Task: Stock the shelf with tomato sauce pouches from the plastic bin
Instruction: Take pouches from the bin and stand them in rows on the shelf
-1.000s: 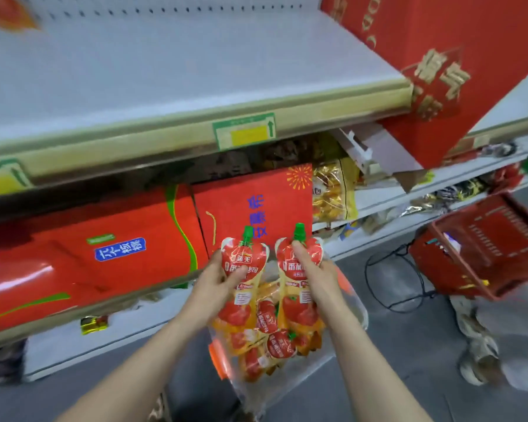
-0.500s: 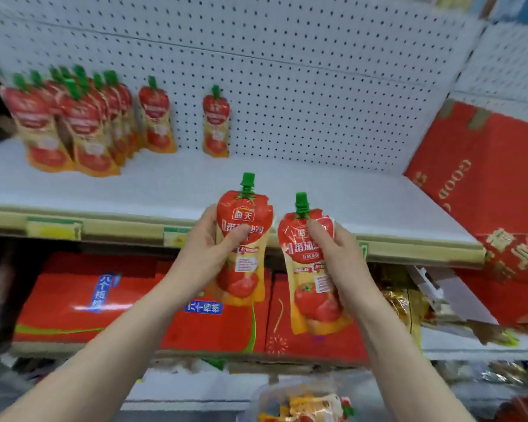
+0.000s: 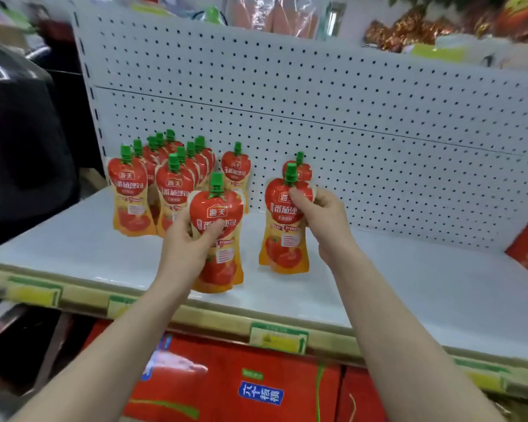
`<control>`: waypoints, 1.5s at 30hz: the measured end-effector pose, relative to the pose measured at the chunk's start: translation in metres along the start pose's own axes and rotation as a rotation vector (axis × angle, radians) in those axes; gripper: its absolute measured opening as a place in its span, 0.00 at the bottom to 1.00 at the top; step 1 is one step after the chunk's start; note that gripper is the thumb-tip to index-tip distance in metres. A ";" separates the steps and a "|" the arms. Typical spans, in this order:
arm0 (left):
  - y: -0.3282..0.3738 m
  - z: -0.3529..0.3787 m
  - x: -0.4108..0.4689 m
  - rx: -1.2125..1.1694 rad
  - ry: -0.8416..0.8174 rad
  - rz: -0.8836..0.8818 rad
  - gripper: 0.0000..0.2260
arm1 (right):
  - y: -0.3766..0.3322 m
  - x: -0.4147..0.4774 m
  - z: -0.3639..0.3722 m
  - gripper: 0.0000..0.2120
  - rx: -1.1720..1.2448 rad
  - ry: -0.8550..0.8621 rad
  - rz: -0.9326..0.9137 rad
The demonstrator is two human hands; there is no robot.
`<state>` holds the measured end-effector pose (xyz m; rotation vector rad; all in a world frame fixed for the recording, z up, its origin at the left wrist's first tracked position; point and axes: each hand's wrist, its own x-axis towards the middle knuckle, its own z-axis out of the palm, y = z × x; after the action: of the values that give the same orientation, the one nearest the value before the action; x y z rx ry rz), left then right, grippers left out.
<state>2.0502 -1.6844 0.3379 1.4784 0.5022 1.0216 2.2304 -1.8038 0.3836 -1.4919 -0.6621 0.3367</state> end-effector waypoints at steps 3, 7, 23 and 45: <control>-0.012 -0.012 0.021 -0.001 -0.010 -0.009 0.13 | 0.013 0.045 0.037 0.13 0.007 0.015 0.036; -0.025 -0.019 0.038 -0.014 -0.003 -0.037 0.15 | 0.032 0.093 0.073 0.16 -0.017 0.013 0.086; -0.046 -0.019 0.069 -0.067 -0.014 -0.067 0.15 | 0.061 0.175 0.125 0.06 0.018 0.011 0.104; -0.046 -0.002 0.071 0.023 -0.033 -0.025 0.14 | 0.006 0.052 0.069 0.04 -0.207 -0.447 -0.109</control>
<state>2.0966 -1.6173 0.3150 1.5042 0.5087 0.9732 2.2309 -1.7174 0.3847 -1.5820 -1.1581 0.5380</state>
